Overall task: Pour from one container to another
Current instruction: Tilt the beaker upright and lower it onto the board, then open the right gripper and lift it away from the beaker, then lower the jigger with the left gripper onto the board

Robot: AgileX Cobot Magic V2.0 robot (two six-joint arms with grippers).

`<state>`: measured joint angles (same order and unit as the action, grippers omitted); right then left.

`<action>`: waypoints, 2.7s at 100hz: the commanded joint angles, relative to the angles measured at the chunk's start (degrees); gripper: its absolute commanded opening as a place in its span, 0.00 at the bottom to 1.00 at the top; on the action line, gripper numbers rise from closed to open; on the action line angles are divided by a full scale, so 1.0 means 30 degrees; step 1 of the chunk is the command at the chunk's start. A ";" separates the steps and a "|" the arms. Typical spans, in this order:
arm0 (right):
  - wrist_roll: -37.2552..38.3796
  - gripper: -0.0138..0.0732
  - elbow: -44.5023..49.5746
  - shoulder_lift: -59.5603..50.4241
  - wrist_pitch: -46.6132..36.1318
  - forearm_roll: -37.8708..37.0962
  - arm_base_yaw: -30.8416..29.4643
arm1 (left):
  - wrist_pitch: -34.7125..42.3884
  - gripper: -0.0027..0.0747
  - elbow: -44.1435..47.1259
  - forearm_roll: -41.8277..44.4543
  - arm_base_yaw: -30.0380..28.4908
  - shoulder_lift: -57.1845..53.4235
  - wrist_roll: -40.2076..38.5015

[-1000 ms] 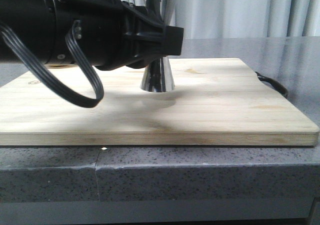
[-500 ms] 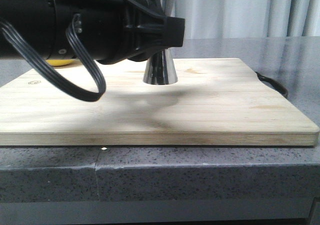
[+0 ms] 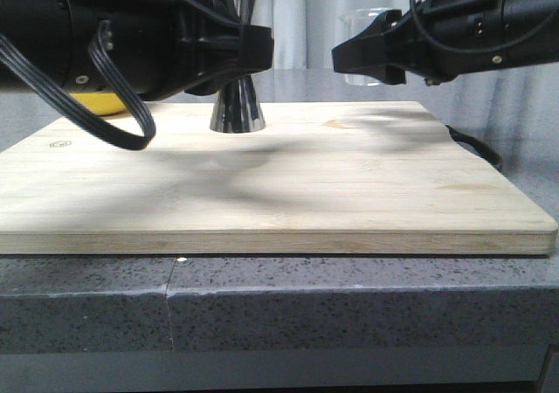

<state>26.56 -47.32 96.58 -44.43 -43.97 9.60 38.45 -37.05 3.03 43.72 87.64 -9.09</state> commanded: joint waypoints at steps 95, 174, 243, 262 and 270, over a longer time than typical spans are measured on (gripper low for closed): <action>-0.1723 0.64 -0.0408 0.2095 -0.3972 0.0780 -0.0147 | 0.1710 0.01 -0.0484 0.0279 -0.0636 -0.0788 -0.0052; -0.1723 0.89 -0.1338 0.1045 -0.4746 0.0813 -0.0113 | 0.1176 0.01 -0.0484 0.0279 -0.0636 -0.0788 -0.0052; -0.1723 0.89 -0.2750 -0.2250 -0.6211 0.0813 -0.0038 | 0.2516 0.01 -0.0304 0.0279 -0.2916 -0.0457 -0.0262; -0.1723 0.89 -0.2750 -0.2295 -0.6175 0.0813 -0.0038 | 0.4557 0.01 0.0369 0.0279 -0.2916 0.0355 -0.1169; -0.1723 0.89 -0.2750 -0.2295 -0.6175 0.0813 -0.0038 | 0.4601 0.01 0.0499 0.0318 -0.2916 0.0627 -0.1169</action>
<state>21.91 -53.78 92.41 -59.13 -43.17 9.53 45.92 -34.73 4.39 35.11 90.62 -11.66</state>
